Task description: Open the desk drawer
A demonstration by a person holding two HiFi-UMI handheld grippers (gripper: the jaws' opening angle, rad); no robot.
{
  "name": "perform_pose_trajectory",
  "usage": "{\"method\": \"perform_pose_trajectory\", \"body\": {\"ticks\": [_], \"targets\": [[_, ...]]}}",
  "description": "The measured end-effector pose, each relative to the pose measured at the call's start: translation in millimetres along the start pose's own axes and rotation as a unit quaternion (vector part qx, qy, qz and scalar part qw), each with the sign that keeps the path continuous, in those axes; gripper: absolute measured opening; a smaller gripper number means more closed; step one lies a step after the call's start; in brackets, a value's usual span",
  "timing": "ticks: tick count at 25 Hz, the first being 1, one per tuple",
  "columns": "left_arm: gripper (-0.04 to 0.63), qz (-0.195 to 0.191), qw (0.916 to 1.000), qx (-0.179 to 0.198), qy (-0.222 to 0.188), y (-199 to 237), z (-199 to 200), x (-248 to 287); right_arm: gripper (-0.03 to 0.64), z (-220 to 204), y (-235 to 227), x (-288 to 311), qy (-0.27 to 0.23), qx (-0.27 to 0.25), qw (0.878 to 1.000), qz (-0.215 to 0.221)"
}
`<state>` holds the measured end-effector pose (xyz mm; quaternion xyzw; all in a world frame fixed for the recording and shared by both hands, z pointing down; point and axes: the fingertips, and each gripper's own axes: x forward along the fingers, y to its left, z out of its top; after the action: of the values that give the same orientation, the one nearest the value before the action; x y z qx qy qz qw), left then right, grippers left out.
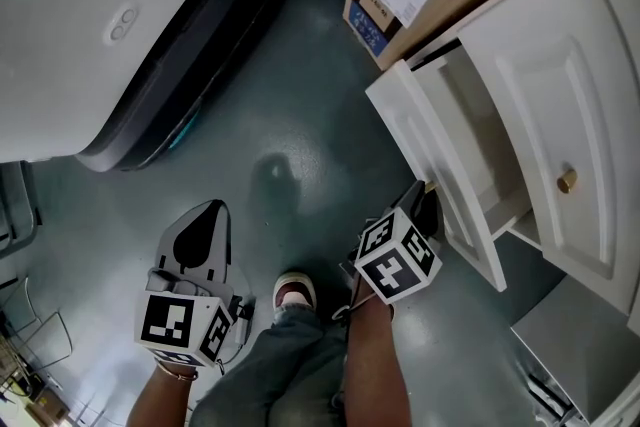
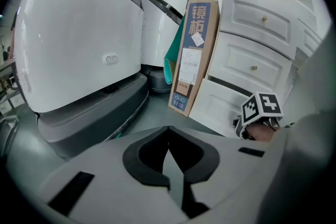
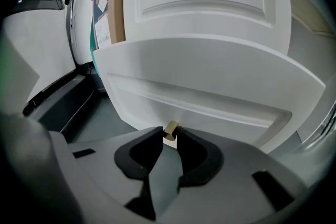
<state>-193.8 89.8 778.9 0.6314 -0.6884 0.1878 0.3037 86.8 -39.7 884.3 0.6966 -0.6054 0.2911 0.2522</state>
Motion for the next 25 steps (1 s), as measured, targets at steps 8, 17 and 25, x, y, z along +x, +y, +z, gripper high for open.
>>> {"method": "perform_pose_trajectory", "body": {"ticks": [8,17,25], "targets": [[0.017,0.010,0.9999,-0.003,0.005,11.3,-5.5,-20.7,0.091,-17.5,10.1,-17.4,0.009,-0.001,1.000,0.000],[0.017,0.018,0.9998,-0.003,0.012,19.2,2.3,-30.5,0.097,-32.7,17.8,-29.9,0.027,0.000,1.000,0.002],[0.017,0.030,0.9995,-0.010,0.001,29.8,29.0,-29.7,0.112,-32.6,16.3,-35.9,0.050,0.012,0.999,-0.007]]}}
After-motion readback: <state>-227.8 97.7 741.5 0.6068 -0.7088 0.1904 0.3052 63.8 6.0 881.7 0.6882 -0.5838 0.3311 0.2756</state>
